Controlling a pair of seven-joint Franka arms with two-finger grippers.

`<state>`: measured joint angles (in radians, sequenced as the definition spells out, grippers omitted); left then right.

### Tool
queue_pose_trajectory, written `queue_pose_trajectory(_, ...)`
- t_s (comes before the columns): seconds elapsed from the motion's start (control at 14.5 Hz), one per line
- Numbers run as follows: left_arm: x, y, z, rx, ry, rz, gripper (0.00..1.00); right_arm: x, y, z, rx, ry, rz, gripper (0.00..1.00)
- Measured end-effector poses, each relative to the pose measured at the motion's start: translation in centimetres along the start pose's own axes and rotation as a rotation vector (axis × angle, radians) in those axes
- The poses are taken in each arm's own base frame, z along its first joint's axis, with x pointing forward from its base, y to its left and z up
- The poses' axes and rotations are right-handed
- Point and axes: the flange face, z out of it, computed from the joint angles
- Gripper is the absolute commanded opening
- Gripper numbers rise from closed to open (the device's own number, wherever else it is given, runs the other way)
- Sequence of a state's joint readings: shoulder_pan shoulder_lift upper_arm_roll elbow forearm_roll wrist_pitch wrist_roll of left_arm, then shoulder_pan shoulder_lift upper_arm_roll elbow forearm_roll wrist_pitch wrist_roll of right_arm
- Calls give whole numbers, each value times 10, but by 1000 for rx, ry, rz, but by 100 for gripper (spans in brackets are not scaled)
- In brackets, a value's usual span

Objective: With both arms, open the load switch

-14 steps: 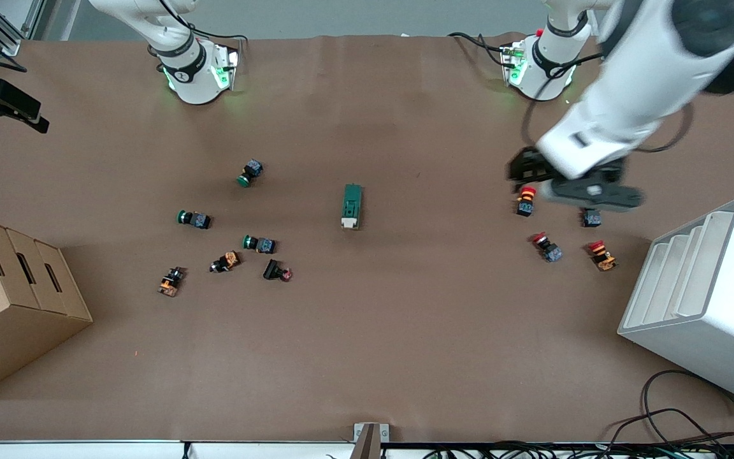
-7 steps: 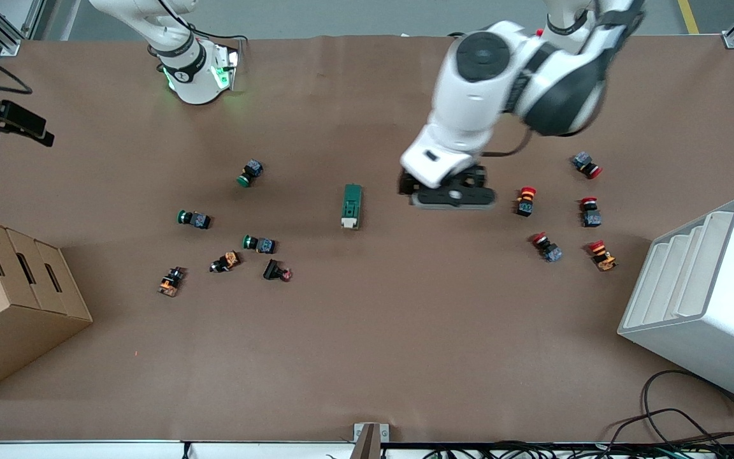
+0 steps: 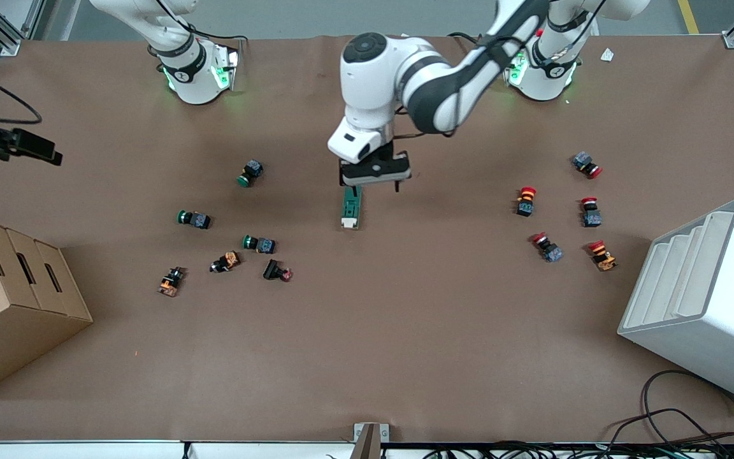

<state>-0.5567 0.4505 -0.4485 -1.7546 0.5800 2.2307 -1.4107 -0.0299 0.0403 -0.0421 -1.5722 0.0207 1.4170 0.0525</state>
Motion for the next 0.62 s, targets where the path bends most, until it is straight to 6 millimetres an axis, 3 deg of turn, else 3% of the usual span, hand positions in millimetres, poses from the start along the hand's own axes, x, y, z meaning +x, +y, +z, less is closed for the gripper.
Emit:
queue_pose_trajectory(0.21, -60, 13, 30, 4, 90, -3, 100, 27, -29, 34, -12, -27, 85, 100)
queue_pose_trajectory(0.62, -147, 25, 93, -59, 326, -37, 99, 52, -129, 97, -40, -65, 246, 100)
